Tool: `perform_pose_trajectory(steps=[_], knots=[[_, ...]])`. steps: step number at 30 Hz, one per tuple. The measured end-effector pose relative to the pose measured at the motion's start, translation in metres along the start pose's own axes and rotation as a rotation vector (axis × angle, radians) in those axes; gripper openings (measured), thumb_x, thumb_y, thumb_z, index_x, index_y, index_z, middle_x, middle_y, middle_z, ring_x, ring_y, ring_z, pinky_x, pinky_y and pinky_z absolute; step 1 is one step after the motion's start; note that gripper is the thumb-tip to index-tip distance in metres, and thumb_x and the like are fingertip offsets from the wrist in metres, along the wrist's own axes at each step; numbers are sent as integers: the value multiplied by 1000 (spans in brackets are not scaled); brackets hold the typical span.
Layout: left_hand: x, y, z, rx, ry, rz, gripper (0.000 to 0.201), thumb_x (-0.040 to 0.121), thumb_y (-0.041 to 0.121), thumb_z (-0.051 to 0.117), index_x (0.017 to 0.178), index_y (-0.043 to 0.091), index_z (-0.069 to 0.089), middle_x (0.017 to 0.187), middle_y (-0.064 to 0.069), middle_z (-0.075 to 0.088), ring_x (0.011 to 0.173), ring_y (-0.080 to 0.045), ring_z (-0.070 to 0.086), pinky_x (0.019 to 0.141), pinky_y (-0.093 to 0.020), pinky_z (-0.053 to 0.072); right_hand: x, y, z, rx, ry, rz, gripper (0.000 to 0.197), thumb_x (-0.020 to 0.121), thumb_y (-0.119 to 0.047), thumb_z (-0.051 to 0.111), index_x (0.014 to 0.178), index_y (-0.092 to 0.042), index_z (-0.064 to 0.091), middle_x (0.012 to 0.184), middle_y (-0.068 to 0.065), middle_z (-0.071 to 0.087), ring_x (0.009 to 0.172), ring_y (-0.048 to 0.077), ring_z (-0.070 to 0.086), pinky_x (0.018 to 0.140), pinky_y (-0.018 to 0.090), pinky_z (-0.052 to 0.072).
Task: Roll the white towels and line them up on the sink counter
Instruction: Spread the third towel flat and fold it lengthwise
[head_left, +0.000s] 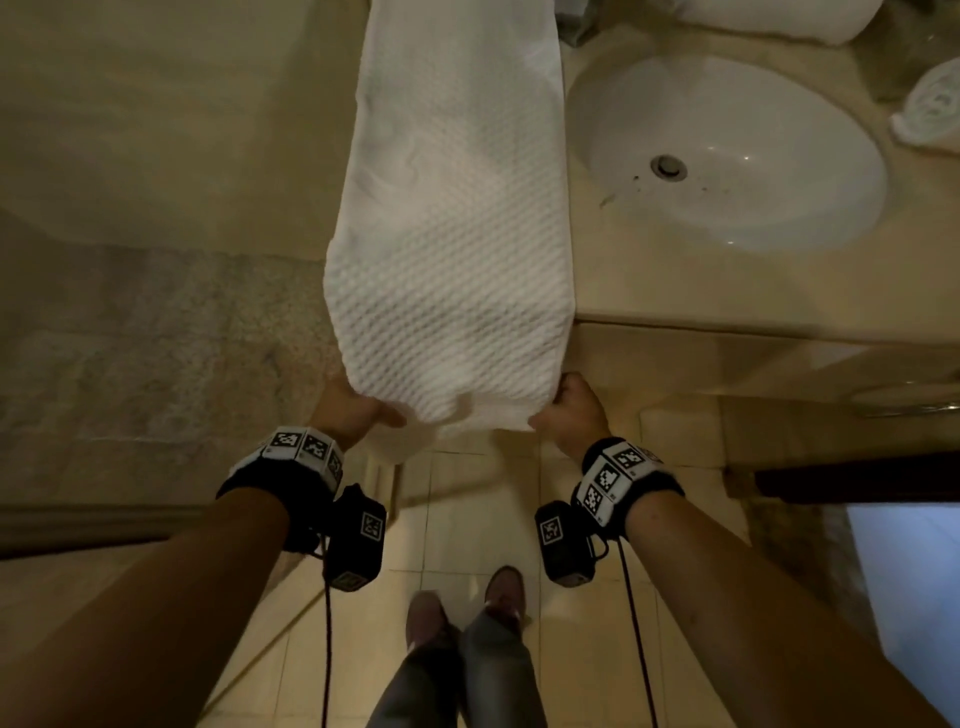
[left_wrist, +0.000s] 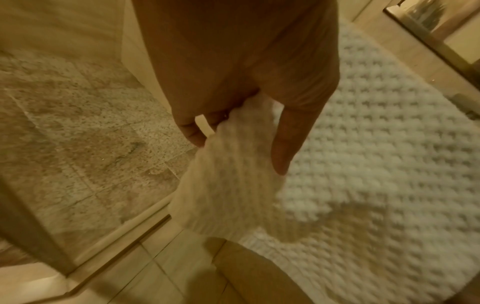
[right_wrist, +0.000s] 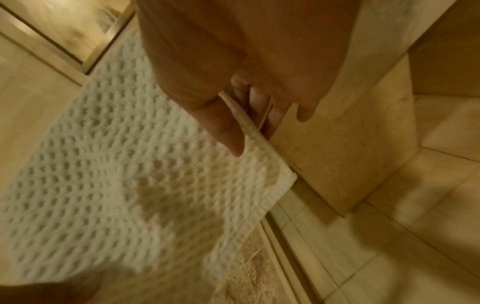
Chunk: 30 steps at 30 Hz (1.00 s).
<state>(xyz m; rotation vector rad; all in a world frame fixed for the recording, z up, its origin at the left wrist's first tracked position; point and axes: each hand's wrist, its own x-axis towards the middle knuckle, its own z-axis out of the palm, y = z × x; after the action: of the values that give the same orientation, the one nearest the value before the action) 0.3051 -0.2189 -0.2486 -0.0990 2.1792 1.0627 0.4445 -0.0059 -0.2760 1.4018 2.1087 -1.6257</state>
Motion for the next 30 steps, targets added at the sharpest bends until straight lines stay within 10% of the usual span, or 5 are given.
perform_pose_trajectory(steps=[12, 18, 22, 26, 30], knots=[[-43, -40, 7, -35, -103, -104, 47, 80, -7, 62, 122, 12, 52, 117, -11, 56, 99, -30, 56, 71, -44, 57, -47, 36, 6, -91, -18, 52, 37, 90, -23, 63, 122, -9, 53, 119, 7, 62, 103, 23, 59, 86, 31, 47], [-79, -36, -7, -199, 9, 28, 59, 88, 0, 62, 128, 32, 33, 98, -8, 55, 77, -30, 65, 60, -44, 60, -85, 27, -5, 130, 27, -27, 33, 96, -17, 57, 116, -24, 32, 122, 8, 49, 60, 21, 69, 68, 35, 60], [-105, -31, -26, -171, 34, 161, 26, 91, 16, 63, 106, 27, 44, 88, -16, 62, 55, -27, 65, 49, -30, 55, -111, 12, -18, 249, -79, -87, 16, 98, -8, 52, 97, -24, 48, 118, 14, 56, 65, 25, 68, 52, 24, 55], [-113, -26, -42, -271, -51, 118, 7, 90, 16, 64, 84, 16, 62, 94, -16, 63, 70, -24, 64, 55, -29, 57, -128, -8, -34, 323, -166, -63, 24, 96, 9, 42, 105, 1, 62, 114, 14, 54, 98, 28, 56, 52, 16, 54], [-121, -19, -54, -397, -189, 64, 40, 84, -18, 42, 99, 8, 67, 98, -8, 65, 84, -22, 63, 78, -35, 56, -135, -17, -45, 299, -193, -46, 52, 83, 27, 34, 121, 4, 61, 111, 12, 58, 90, 22, 62, 66, 16, 55]])
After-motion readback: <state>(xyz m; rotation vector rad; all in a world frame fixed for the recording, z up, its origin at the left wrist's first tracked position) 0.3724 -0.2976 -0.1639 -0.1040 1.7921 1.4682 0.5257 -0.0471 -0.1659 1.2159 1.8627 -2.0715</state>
